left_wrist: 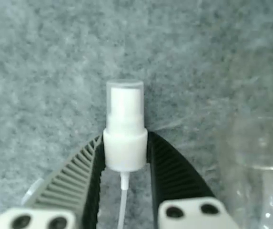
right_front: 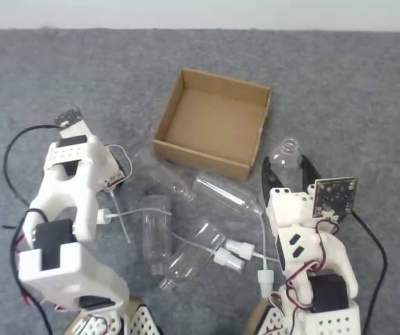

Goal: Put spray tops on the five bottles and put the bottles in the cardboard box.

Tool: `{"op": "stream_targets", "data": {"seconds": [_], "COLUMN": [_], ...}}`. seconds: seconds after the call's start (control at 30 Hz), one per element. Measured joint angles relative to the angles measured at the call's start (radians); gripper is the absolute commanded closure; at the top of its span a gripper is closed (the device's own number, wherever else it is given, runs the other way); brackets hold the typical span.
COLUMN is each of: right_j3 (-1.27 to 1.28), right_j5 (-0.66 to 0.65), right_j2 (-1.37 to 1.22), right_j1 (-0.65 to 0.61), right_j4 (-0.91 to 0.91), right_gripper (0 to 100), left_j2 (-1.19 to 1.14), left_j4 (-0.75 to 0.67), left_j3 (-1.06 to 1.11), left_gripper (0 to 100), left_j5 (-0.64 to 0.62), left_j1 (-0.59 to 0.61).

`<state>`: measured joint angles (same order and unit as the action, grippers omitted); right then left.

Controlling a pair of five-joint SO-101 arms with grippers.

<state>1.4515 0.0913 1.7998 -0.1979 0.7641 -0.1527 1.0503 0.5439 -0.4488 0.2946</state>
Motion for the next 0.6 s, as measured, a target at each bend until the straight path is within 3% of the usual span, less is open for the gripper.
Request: {"op": "stream_targets", "data": {"seconds": [0.3,0.6], "right_j3": [0.000,0.021], "right_j5": [0.000,0.000], "right_j2": [0.000,0.000], "right_j1": [0.000,0.003], "right_j4": [0.000,-0.003], "right_gripper": [99.3,99.3], "left_j2": [0.018,0.351], "left_j4": [0.002,0.049], "left_j3": [0.000,0.000], "left_gripper": [99,99], "left_j5": [-0.003,-0.003], "left_j1": [0.005,0.009]}}
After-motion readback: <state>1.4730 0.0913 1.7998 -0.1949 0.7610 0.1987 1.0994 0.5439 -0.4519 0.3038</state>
